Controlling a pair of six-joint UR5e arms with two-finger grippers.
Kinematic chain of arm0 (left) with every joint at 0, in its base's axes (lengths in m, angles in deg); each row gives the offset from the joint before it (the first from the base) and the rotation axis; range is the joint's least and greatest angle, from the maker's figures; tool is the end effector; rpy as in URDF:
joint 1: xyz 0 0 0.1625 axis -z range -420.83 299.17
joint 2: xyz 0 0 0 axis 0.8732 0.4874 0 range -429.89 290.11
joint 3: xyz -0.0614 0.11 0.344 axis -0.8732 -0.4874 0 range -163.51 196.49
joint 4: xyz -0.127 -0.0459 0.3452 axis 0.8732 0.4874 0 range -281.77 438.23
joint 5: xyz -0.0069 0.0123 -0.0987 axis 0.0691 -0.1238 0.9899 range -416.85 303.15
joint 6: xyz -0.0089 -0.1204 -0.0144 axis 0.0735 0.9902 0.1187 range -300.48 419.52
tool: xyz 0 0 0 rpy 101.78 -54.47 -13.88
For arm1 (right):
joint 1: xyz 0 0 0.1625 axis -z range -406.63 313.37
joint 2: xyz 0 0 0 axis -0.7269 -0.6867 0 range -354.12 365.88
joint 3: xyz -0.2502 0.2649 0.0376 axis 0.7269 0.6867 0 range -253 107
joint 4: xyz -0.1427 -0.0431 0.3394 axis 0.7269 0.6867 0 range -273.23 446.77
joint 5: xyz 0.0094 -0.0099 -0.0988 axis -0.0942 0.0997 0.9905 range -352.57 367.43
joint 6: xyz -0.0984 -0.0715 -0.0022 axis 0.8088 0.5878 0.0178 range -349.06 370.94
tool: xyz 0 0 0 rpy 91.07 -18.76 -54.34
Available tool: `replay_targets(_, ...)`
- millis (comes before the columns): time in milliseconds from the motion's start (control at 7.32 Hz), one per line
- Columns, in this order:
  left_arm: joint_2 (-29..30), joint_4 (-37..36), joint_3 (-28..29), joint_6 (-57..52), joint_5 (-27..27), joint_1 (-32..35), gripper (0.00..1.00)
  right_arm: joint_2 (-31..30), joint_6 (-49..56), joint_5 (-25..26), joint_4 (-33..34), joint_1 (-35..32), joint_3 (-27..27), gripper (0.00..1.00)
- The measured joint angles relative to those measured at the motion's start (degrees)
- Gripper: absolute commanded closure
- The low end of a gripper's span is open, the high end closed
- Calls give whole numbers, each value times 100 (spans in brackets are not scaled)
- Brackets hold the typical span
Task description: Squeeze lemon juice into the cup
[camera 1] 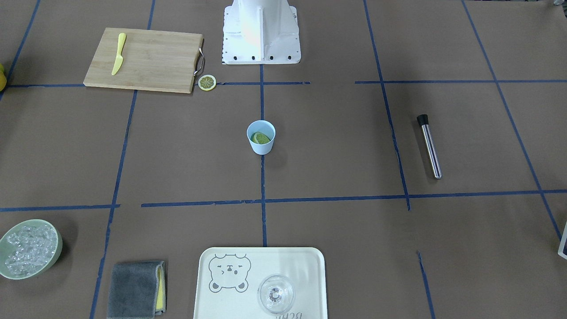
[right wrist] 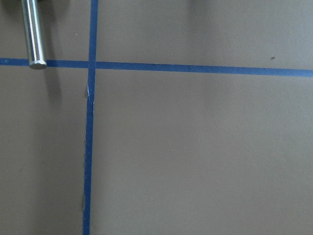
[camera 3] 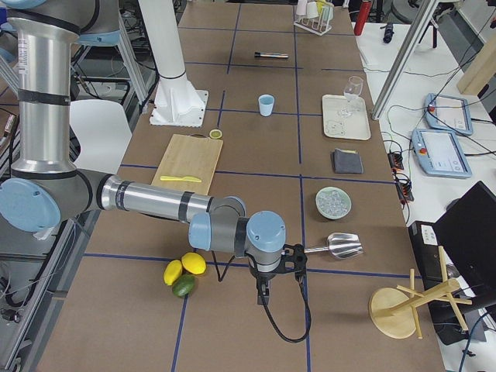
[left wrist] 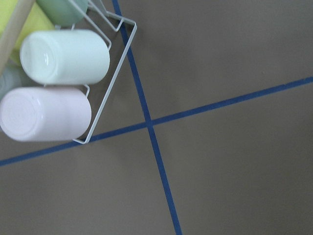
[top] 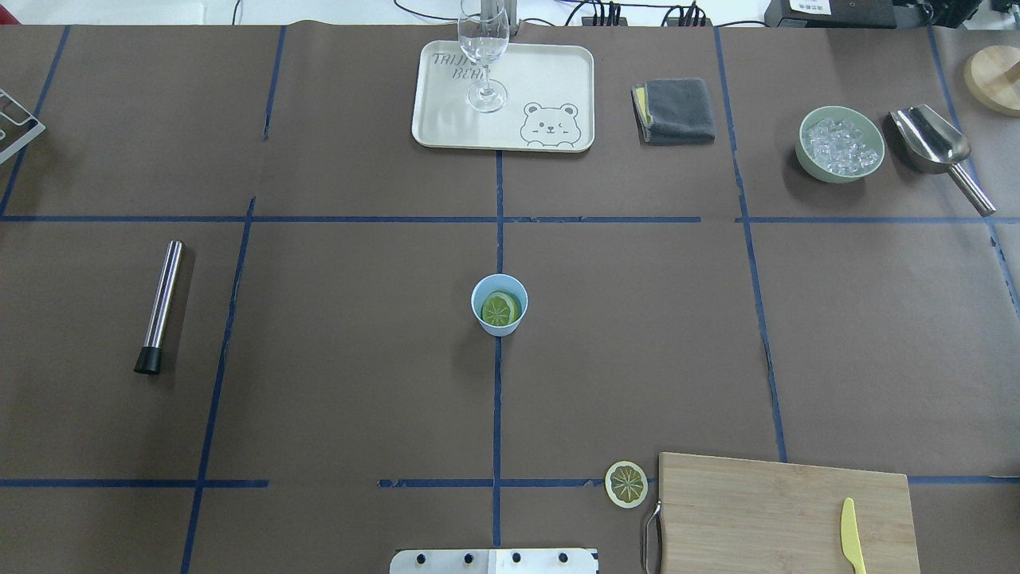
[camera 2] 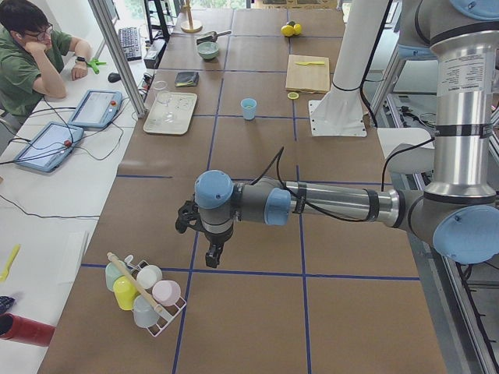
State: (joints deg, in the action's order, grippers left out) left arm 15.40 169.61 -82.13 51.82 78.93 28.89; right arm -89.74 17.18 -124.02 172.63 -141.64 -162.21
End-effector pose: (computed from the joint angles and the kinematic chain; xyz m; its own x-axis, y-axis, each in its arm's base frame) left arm -0.0441 -0.4223 0.5792 0.6901 0.2023 -0.6949 -0.0983 0.9774 0.1870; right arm 0.0878 -0.3977 0.6608 0.7494 -0.0170 0.6619 -0.0058 0.9995 0.0323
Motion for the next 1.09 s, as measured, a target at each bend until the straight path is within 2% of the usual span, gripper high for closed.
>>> replay_targets(273, -123, -23, -44, -1, 19, 219, 0, 0, 0, -17, -1, 0, -2, 0)
replay_targets(1093, -181, 7, -24, 14, -81, 263, 0, 2, -16, -125, -8, 0, -55, 0)
